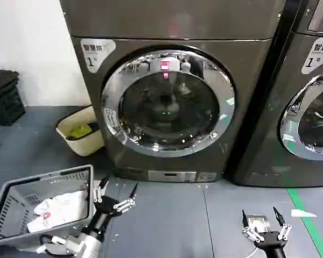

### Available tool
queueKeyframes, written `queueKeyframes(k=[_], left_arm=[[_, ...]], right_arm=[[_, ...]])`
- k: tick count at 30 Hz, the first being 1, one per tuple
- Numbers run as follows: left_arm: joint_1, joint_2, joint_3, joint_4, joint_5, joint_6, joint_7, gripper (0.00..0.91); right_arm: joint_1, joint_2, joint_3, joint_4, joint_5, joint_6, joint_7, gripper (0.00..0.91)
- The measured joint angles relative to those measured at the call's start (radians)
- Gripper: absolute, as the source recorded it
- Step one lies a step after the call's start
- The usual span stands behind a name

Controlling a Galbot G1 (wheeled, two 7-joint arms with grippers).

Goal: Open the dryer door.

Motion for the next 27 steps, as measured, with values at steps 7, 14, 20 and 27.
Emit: queueKeyframes(k=[7,14,20,27], left_arm=[[0.004,0.007,-0.002,-0.002,-0.002,-0.006,0.002,0.907],[0.013,0.008,-0.01,-0.007,-0.003,-0.014,0.005,0.907],[0.011,0.014,-0.012,-0.009,-0.003,-0.018,0.014,0.907],[0.02,0.009,-0.016,-0.01,-0.007,-0.021,0.019,0.907]], right_arm=[[0.085,-0.111,-0.041,0.001,0.08,-0.083,-0.032,0.907],[0.188,-0.238,-0.115,-0.011,0.156,-0.139,-0.055,0.907],[0.315,-0.331,-0.207,-0.026,0.229,-0.179,-0.048,0.907],[0.475,-0.412,-0.335,-0.055,0.294,-0.184,-0.018,0.907]])
